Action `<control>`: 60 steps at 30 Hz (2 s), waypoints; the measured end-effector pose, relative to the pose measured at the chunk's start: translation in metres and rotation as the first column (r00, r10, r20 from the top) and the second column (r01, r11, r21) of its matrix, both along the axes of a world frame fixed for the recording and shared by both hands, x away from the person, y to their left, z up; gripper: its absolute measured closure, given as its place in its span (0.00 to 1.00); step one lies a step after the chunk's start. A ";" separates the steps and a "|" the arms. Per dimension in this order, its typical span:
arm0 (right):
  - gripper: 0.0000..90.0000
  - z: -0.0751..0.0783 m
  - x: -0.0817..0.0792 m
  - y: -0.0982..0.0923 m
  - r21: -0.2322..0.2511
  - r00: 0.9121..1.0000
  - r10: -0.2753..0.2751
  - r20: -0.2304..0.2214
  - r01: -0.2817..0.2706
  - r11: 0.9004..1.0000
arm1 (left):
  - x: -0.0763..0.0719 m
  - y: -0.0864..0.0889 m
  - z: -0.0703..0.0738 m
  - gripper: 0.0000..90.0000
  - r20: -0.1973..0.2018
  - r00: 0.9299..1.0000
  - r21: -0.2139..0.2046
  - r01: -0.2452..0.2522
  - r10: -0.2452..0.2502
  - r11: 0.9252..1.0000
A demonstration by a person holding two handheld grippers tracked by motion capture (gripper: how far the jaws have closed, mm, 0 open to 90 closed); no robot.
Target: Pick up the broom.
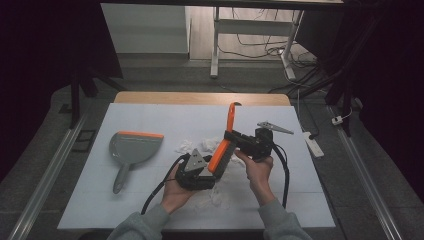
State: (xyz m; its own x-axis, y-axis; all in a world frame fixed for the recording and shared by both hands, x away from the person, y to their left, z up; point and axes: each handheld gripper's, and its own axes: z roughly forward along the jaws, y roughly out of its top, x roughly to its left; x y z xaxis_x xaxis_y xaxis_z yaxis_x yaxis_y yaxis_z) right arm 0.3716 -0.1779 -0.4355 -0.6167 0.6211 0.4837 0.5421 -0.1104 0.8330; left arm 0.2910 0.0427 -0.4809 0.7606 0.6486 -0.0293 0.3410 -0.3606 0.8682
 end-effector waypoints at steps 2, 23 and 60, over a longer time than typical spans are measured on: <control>0.79 0.001 -0.002 0.000 0.011 1.000 -0.007 0.005 0.007 1.000 | 0.001 -0.001 -0.001 0.49 0.002 1.000 0.000 -0.013 0.013 1.000; 0.76 0.004 -0.013 0.011 0.037 0.999 -0.010 0.038 0.009 0.999 | 0.011 0.019 0.002 0.88 -0.017 0.997 -0.044 -0.075 0.075 0.996; 0.39 0.031 -0.042 0.032 -0.656 0.866 0.485 0.126 -0.294 0.695 | 0.018 0.043 0.020 0.88 -0.179 0.975 0.286 0.177 -0.129 0.942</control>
